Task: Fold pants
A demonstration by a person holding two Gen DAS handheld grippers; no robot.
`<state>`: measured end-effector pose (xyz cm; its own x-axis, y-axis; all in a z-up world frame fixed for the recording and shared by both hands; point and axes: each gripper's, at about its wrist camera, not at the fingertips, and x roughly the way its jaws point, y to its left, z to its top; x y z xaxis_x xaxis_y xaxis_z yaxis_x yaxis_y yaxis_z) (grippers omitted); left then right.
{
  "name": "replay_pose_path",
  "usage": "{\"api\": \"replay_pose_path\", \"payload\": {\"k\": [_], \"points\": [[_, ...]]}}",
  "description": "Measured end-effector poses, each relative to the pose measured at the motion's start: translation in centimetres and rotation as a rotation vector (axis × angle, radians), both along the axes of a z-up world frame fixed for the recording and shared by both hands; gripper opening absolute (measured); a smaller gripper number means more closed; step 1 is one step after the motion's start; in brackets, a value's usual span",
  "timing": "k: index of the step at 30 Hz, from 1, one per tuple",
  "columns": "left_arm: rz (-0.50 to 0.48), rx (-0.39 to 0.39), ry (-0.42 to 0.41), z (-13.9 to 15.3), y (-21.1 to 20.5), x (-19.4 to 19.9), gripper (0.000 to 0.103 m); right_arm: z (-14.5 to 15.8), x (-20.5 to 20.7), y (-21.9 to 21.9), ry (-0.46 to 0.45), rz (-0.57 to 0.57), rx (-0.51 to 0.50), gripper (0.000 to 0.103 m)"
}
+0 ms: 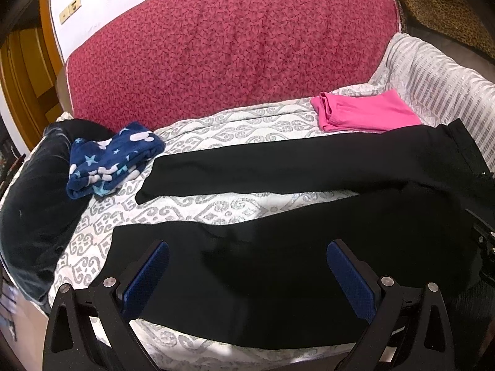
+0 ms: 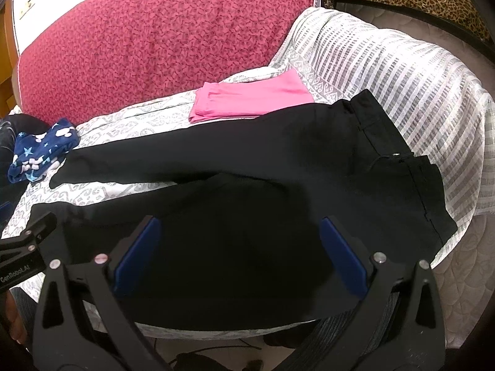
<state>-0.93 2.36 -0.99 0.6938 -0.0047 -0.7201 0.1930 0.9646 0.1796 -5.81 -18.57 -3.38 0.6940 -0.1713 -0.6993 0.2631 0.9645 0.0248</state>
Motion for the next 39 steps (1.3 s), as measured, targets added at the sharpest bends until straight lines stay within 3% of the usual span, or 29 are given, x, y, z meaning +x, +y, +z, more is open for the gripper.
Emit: {"api": "replay_pose_path", "payload": {"k": [39], "points": [[-0.008, 0.016, 0.043, -1.1, 0.1, -0.3, 0.103, -0.1, -1.3, -1.7, 0.004, -0.053, 0.006, 0.102]]}}
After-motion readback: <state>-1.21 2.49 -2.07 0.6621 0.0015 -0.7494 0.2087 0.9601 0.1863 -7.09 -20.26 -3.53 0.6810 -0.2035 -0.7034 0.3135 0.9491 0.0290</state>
